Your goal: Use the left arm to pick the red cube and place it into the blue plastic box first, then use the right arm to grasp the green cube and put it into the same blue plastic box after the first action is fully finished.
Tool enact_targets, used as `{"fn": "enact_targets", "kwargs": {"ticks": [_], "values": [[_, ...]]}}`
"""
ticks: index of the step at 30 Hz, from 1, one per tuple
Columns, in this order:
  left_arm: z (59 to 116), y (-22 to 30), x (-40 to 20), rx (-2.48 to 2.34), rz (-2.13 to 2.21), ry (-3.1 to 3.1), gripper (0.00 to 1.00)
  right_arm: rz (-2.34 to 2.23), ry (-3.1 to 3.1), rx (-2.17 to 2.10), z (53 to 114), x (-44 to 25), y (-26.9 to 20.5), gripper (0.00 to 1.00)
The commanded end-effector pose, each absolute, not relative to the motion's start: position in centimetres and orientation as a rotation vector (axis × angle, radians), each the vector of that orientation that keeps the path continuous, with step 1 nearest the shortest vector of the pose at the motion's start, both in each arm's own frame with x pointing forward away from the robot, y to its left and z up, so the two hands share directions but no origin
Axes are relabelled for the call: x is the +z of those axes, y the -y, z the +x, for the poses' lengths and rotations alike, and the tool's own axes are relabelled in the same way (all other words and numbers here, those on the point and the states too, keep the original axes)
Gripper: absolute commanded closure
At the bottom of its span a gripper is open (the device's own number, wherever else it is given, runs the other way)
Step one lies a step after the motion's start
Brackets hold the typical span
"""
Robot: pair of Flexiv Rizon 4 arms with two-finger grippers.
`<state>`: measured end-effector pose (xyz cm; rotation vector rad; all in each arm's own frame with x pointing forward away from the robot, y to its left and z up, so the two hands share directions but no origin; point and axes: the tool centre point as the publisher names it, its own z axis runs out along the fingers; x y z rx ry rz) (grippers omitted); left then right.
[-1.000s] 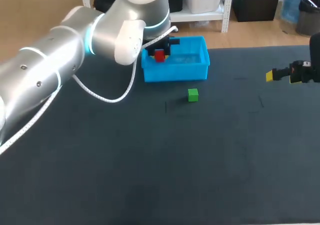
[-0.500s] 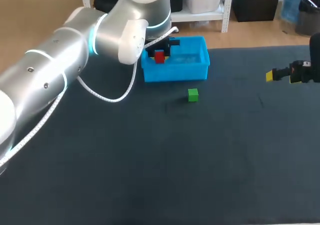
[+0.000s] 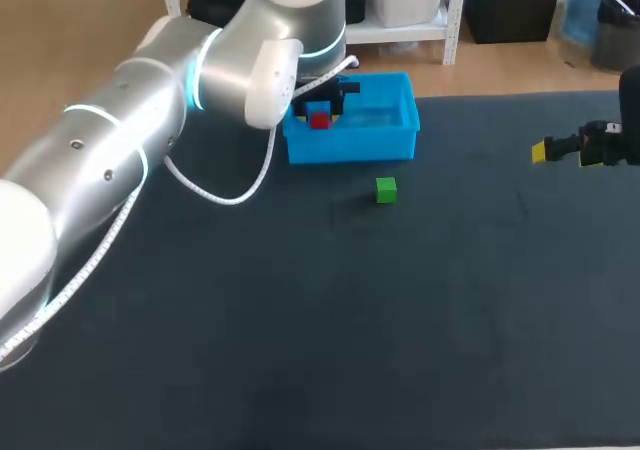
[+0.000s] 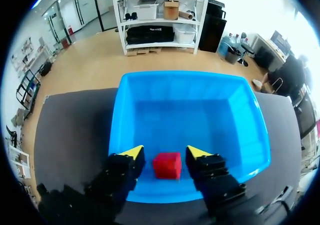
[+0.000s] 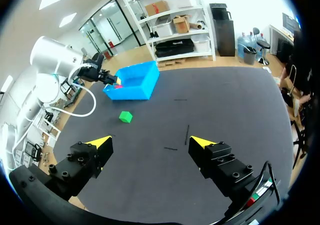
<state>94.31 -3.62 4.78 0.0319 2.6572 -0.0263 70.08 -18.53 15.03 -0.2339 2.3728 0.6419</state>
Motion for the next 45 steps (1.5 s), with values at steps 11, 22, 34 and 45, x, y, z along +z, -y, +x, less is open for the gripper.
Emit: {"fn": "enact_targets", "kwargs": {"ticks": [11,22,34,45], "values": [[93.4,3.2,9.1,-0.090,0.085,-2.639,0.00,-0.234,-2.373,0.640,70.1,15.0,18.5,0.00],[87.5,-0.5,13.1,-0.164,0.124,-2.608,0.00,-0.234,-2.373,0.640,70.1,15.0,18.5,0.00],[80.2,-5.7,15.5,-0.291,0.199,-2.535,0.00,-0.234,-2.373,0.640,70.1,15.0,18.5,0.00],[73.1,-10.3,15.8,-0.439,0.342,-2.401,0.00,-0.234,-2.373,0.640,70.1,15.0,18.5,0.00]]}}
